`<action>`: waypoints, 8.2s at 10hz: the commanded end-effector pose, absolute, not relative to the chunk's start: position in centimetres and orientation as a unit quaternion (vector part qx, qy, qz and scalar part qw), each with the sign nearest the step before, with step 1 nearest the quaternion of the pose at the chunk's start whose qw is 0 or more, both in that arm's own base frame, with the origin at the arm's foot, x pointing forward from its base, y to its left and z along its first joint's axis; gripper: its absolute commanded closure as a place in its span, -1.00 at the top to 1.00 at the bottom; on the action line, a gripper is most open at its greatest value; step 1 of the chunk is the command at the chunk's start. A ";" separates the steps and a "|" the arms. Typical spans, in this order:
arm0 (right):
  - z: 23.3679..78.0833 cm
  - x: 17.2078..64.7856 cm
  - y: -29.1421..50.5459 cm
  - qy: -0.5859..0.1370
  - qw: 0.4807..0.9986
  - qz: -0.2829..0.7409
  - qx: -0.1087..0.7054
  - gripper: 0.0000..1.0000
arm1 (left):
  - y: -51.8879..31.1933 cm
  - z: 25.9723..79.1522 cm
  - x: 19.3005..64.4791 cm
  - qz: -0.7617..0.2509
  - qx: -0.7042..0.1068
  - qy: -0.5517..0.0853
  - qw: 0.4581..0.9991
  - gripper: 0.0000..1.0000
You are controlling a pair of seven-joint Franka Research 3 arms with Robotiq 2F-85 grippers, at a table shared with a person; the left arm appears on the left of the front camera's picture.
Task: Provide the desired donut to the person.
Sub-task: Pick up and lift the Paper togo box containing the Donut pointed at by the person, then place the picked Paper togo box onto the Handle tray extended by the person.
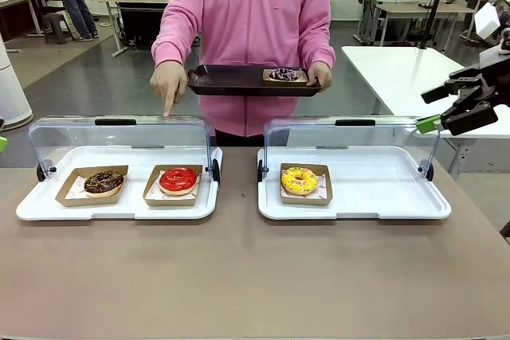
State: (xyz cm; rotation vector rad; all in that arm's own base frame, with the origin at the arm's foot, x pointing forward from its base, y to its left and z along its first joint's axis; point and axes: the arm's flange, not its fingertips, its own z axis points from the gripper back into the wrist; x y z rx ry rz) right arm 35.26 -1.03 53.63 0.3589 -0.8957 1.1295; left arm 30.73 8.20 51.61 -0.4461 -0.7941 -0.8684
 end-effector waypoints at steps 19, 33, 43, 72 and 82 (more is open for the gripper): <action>53.5 35.2 -1.0 -0.405 0.735 0.517 0.168 1.00 | -11.1 45.1 36.7 -0.618 -0.081 -0.230 0.747 1.00; 53.5 35.2 -1.0 -0.405 0.735 0.517 0.168 1.00 | -16.7 35.8 44.3 -0.640 0.038 -0.189 0.744 1.00; 53.5 35.2 -1.0 -0.405 0.735 0.517 0.168 1.00 | -16.3 33.3 45.5 -0.654 0.061 -0.174 0.734 -1.00; 53.5 35.2 -1.0 -0.405 0.735 0.517 0.168 1.00 | -10.4 55.3 28.0 -0.725 0.055 -0.185 0.661 -1.00; 53.5 35.2 -1.0 -0.405 0.735 0.517 0.168 1.00 | -10.4 55.3 28.0 -0.725 0.055 -0.185 0.661 -1.00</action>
